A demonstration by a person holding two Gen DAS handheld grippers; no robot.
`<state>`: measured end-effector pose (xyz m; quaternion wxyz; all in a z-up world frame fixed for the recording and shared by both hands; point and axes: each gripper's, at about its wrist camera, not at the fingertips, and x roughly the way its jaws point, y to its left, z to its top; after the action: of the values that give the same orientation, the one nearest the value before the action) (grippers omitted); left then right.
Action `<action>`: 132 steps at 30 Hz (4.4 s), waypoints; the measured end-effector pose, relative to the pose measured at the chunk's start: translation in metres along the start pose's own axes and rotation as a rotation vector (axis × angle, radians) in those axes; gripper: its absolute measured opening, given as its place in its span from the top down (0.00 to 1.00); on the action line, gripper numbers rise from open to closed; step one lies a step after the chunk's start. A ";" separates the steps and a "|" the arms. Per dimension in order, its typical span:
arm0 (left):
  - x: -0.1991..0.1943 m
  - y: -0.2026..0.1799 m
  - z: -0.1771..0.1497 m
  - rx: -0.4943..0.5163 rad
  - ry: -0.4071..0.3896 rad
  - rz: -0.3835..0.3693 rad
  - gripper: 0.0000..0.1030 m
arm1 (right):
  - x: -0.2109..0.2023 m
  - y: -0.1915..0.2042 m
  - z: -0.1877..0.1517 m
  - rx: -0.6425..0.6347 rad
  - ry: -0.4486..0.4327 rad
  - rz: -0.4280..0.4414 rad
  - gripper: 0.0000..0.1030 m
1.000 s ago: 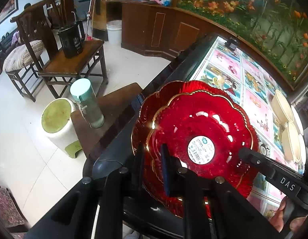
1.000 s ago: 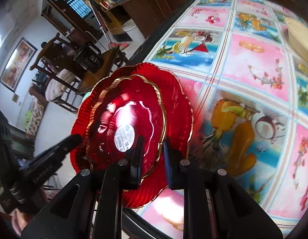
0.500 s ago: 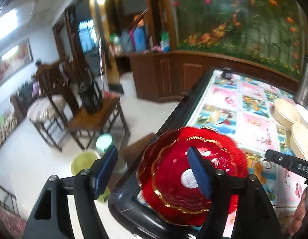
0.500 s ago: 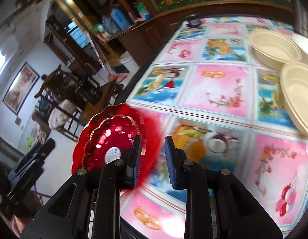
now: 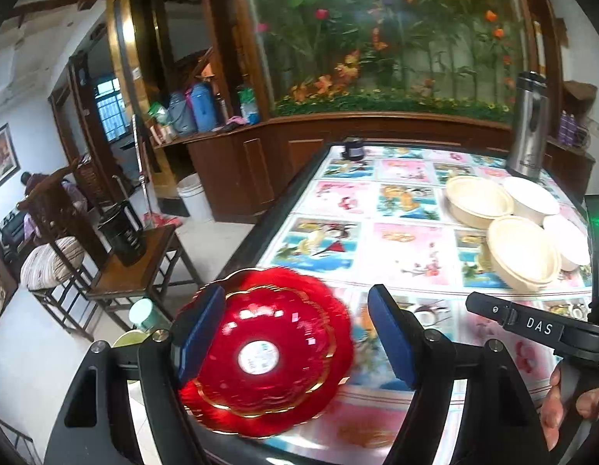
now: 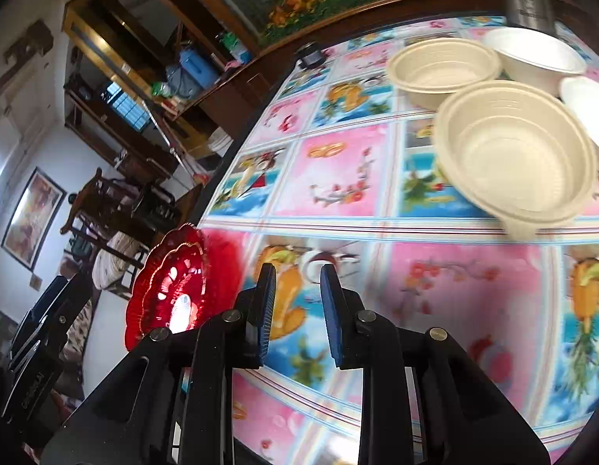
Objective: Organize plates and bowls
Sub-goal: 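Move the right tool to the large beige pulp bowl, then grasp the rim of the beige bowl with the right tool and lift, then place the beige bowl onto the red plates held by the left tool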
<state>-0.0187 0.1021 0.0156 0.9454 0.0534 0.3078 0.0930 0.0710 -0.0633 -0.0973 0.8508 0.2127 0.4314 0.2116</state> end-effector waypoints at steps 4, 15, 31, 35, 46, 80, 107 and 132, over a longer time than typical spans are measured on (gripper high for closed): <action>-0.003 -0.022 0.004 0.025 0.004 -0.026 0.26 | -0.018 -0.023 0.001 0.037 -0.028 -0.008 0.77; -0.001 -0.076 0.018 0.092 0.009 -0.082 0.26 | -0.064 -0.086 0.011 0.146 -0.105 -0.036 0.77; 0.105 -0.147 0.049 0.022 0.271 -0.290 0.26 | -0.101 -0.174 0.025 0.327 -0.167 -0.116 0.77; 0.137 -0.151 0.054 -0.071 0.368 -0.346 0.26 | -0.094 -0.188 0.031 0.374 -0.142 -0.075 0.77; 0.169 -0.165 0.061 -0.149 0.469 -0.410 0.26 | -0.069 -0.190 0.046 0.408 -0.090 -0.064 0.77; 0.174 -0.199 0.055 -0.090 0.522 -0.502 0.78 | -0.056 -0.196 0.051 0.498 -0.111 -0.076 0.77; 0.103 -0.089 0.038 -0.160 0.358 -0.435 0.91 | -0.063 -0.091 0.034 0.241 -0.100 -0.079 0.88; 0.089 0.127 -0.041 -0.410 0.335 -0.099 0.90 | 0.082 0.131 -0.019 -0.184 0.172 0.045 0.88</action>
<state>0.0096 0.2461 -0.0485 0.8757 -0.1704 0.4371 0.1146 0.0763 0.0917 -0.0893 0.8216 0.1245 0.4768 0.2865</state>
